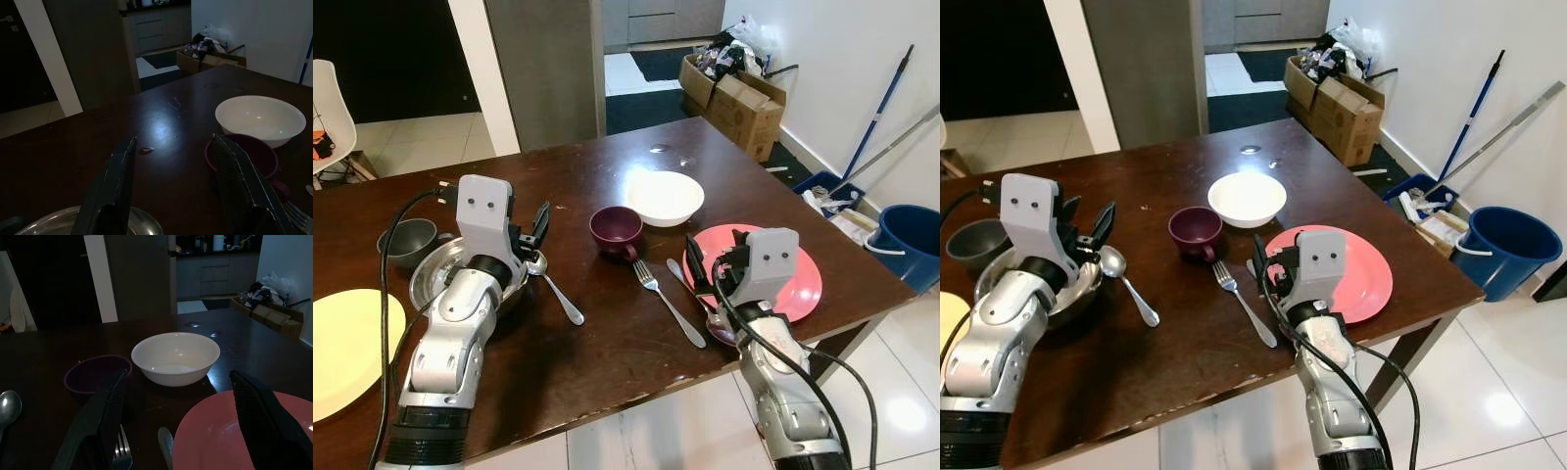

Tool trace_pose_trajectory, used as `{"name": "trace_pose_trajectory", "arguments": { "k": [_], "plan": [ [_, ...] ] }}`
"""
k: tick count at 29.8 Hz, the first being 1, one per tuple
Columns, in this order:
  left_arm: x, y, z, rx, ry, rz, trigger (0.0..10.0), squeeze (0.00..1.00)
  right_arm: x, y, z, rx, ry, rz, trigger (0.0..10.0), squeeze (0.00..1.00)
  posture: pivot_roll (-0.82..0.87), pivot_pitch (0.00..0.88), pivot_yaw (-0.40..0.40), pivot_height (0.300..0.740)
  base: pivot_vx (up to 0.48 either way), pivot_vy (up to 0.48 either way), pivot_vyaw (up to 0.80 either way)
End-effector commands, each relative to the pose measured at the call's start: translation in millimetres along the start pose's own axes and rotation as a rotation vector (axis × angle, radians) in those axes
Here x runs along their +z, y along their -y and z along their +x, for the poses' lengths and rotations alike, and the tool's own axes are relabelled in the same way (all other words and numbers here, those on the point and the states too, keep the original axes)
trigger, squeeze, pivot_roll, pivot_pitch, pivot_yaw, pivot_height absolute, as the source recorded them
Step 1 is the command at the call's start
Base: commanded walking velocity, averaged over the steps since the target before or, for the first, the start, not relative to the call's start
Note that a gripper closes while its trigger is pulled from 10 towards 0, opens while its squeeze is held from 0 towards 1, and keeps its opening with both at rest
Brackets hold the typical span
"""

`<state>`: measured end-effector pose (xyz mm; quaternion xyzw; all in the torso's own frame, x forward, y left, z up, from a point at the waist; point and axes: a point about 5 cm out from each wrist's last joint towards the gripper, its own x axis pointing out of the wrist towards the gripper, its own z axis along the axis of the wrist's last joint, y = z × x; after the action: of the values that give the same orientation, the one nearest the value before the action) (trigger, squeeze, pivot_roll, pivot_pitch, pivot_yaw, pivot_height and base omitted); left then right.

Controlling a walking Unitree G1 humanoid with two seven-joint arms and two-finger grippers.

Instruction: Setting the table

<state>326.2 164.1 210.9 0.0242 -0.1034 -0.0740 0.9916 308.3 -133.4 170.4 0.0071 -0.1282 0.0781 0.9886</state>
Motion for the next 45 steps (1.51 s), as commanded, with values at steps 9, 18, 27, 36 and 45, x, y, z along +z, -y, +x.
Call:
{"name": "trace_pose_trajectory", "arguments": {
  "k": [9,18,27,36,45],
  "plan": [
    [3.1,1.6,1.4,-0.031,-0.007,0.018,10.0,0.0,-6.2,0.8,-10.2,-0.032,-0.024,0.003,10.0,0.0,-0.02,0.042,0.169,0.74,0.0,0.0,0.0],
    [-1.7,-7.8,-10.9,0.0,-0.051,0.016,10.0,0.0,-1.3,-4.3,-7.2,-0.003,-0.017,-0.002,10.0,0.0,-0.01,0.085,0.167,0.74,0.0,0.0,0.0],
    [-7.9,-1.7,-13.2,0.008,-0.064,0.006,10.0,0.0,-3.6,-2.0,-11.4,-0.019,-0.035,0.033,10.0,0.0,-0.02,0.093,0.138,0.74,0.0,0.0,0.0],
    [-11.5,-2.2,-21.7,0.033,-0.079,0.006,10.0,0.0,-3.9,-6.1,-9.3,0.012,-0.051,0.045,10.0,0.0,-0.03,0.097,0.101,0.74,0.0,0.0,0.0],
    [-11.3,-1.5,-21.9,0.043,-0.064,0.011,10.0,0.0,1.4,-12.9,-5.4,0.046,-0.032,0.043,10.0,0.0,-0.04,0.072,0.091,0.74,0.0,0.0,0.0]
  ]
}}
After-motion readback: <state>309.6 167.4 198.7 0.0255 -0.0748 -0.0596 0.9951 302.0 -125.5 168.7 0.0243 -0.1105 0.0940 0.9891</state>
